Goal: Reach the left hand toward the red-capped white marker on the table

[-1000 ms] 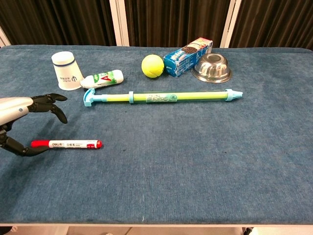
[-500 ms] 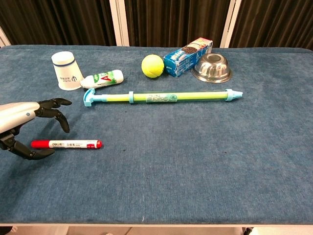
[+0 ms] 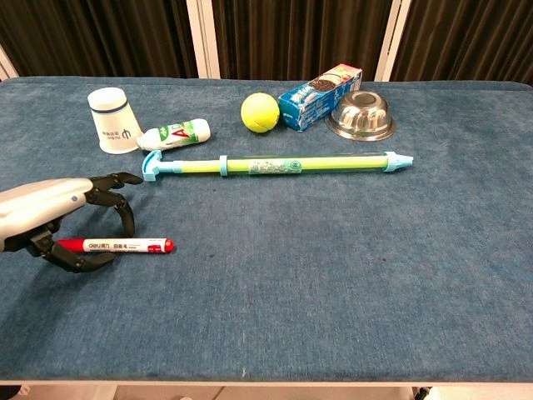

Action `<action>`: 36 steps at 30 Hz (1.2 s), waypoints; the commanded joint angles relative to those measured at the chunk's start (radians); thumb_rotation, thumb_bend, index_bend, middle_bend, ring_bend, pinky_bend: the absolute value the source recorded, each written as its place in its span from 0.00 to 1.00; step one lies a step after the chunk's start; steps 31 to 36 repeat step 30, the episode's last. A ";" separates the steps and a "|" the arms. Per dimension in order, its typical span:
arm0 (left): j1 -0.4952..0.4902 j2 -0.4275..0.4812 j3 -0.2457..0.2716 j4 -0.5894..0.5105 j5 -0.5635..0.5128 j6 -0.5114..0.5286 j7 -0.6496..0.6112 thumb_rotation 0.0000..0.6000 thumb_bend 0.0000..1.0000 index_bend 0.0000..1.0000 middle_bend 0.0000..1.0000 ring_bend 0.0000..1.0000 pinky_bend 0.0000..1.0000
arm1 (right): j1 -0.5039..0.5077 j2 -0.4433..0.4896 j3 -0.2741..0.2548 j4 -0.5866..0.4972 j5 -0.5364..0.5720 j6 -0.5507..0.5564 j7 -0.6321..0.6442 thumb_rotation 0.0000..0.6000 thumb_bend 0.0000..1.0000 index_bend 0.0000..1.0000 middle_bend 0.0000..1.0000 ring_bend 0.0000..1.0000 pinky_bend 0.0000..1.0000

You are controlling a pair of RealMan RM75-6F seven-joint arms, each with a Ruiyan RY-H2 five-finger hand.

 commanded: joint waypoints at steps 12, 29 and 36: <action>-0.007 0.009 -0.009 -0.002 -0.004 0.017 -0.014 1.00 0.40 0.57 0.00 0.00 0.15 | 0.000 0.002 0.001 0.001 0.002 0.000 0.015 1.00 0.33 0.14 0.10 0.08 0.04; -0.056 0.232 -0.098 -0.263 0.023 0.083 0.086 1.00 0.42 0.57 0.00 0.00 0.15 | -0.002 0.001 0.001 0.000 0.002 0.004 0.011 1.00 0.33 0.14 0.10 0.08 0.04; -0.064 0.246 -0.108 -0.279 0.018 0.081 0.099 1.00 0.42 0.57 0.00 0.00 0.15 | -0.002 0.001 0.001 0.000 0.002 0.005 0.011 1.00 0.33 0.14 0.10 0.08 0.04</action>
